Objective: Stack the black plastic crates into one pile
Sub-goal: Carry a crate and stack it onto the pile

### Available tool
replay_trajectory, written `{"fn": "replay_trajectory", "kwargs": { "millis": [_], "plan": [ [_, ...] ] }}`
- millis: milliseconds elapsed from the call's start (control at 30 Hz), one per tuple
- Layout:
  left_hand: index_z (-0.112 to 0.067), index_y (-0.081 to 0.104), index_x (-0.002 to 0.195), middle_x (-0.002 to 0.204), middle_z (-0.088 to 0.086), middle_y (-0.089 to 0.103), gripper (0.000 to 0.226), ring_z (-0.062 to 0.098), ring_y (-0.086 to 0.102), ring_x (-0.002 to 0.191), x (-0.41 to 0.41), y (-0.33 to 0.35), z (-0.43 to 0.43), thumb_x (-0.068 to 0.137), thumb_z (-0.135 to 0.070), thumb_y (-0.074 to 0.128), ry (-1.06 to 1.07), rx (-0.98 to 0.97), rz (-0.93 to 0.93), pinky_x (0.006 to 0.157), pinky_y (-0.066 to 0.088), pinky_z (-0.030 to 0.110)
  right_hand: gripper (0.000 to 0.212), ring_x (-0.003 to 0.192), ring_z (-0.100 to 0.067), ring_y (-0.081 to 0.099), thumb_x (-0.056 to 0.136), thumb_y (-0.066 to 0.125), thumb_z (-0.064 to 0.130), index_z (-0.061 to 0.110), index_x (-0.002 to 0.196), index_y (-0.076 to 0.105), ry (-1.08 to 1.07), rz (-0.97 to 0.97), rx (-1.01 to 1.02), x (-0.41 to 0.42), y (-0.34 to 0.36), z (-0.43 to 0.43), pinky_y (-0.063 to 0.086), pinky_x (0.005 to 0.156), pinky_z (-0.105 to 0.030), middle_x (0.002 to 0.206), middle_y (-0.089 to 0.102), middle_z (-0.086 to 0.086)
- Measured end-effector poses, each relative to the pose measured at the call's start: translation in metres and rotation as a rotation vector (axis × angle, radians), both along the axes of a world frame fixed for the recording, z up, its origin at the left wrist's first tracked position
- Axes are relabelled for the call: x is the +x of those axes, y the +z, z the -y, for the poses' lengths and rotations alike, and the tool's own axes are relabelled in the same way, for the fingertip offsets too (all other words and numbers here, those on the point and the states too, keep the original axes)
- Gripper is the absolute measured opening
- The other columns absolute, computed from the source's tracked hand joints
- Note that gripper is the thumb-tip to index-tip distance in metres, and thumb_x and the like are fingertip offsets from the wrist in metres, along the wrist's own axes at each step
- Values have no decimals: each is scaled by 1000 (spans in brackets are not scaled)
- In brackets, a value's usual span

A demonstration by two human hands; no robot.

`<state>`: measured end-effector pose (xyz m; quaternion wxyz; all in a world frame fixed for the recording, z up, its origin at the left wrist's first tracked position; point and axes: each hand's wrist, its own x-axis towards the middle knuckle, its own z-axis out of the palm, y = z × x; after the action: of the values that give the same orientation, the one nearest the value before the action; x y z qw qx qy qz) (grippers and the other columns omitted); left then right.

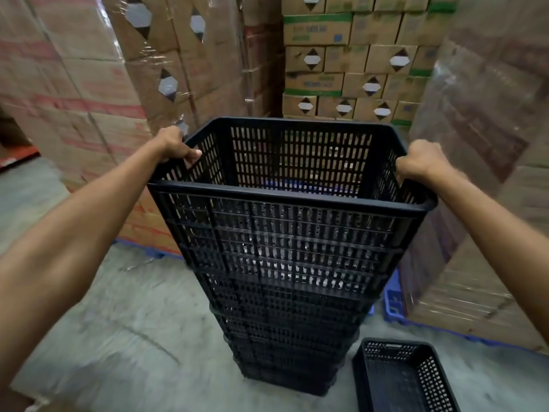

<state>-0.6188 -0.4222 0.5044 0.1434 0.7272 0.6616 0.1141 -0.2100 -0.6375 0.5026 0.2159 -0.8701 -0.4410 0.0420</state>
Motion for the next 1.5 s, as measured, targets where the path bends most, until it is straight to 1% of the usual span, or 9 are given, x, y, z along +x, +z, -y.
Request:
{"fn": "replay_trajectory", "kwargs": {
  "millis": [400, 567, 667, 800, 1000, 1067, 1200, 1300, 1500],
  "plan": [
    [8, 63, 110, 115, 26, 66, 59, 39, 64, 106, 7, -9, -19, 79, -41, 77, 22, 1, -1, 91, 52, 41, 13, 96, -39, 64, 83, 58, 12, 1, 90, 59, -31, -51, 71, 1, -2, -6, 56, 84, -44, 112, 61, -27],
    [3, 62, 114, 114, 25, 66, 54, 40, 64, 105, 2, -9, -19, 81, -38, 75, 15, -40, 8, 94, 54, 47, 14, 64, -26, 49, 88, 57, 17, 8, 81, 50, -35, -10, 72, -1, -12, -2, 43, 63, -36, 79, 51, -10],
    [-2, 61, 115, 112, 22, 67, 47, 38, 66, 102, 0, -11, -17, 84, -37, 72, -7, -40, 27, 93, 55, 47, 24, 82, -34, 57, 90, 56, 19, 2, 106, 60, -48, 27, 35, -1, -14, -1, 48, 72, -39, 96, 55, -18],
    [-2, 59, 117, 115, 22, 65, 49, 38, 64, 106, 0, -10, -14, 86, -38, 70, -24, -12, -8, 94, 54, 48, 44, 110, -43, 58, 90, 56, 21, 2, 129, 48, -73, 114, -26, -6, -14, 1, 50, 87, -49, 122, 58, -24],
    [-2, 59, 117, 115, 21, 64, 49, 38, 63, 106, -2, -13, -21, 86, -38, 69, -15, -4, -17, 92, 53, 45, 61, 116, -42, 57, 89, 57, 22, 5, 144, 35, -51, 214, -109, -12, -12, 4, 48, 91, -47, 129, 56, -24],
    [-2, 59, 116, 116, 21, 64, 49, 39, 63, 107, 0, -15, -22, 86, -39, 69, -3, 0, -16, 91, 54, 45, 65, 123, -41, 53, 91, 55, 24, 5, 148, 30, -5, 246, -125, -12, -12, 2, 46, 96, -49, 142, 47, -23],
    [3, 52, 124, 125, 28, 60, 56, 41, 59, 114, 7, -19, -16, 93, -43, 56, -36, 120, -144, 93, 52, 44, 72, 141, -35, 36, 98, 44, 35, 8, 155, 10, 129, 286, -209, -10, -13, -2, 37, 107, -51, 166, -3, -7],
    [-5, 34, 142, 134, 24, 56, 69, 40, 57, 121, 5, -20, -11, 90, -42, 59, -117, 166, -200, 99, 50, 45, 78, 143, -35, 33, 97, 47, 38, 7, 156, 6, 154, 305, -277, -11, -12, -4, 36, 110, -50, 166, -5, -7],
    [-15, -1, 158, 167, 9, 6, 91, 29, 28, 149, -12, -29, -8, 92, -38, 57, -284, 133, -339, 118, 31, 43, 91, 148, -30, 25, 91, 59, 40, 1, 155, 6, 164, 245, -214, -7, -11, -9, 30, 118, -43, 165, 3, -14]
  ]
}}
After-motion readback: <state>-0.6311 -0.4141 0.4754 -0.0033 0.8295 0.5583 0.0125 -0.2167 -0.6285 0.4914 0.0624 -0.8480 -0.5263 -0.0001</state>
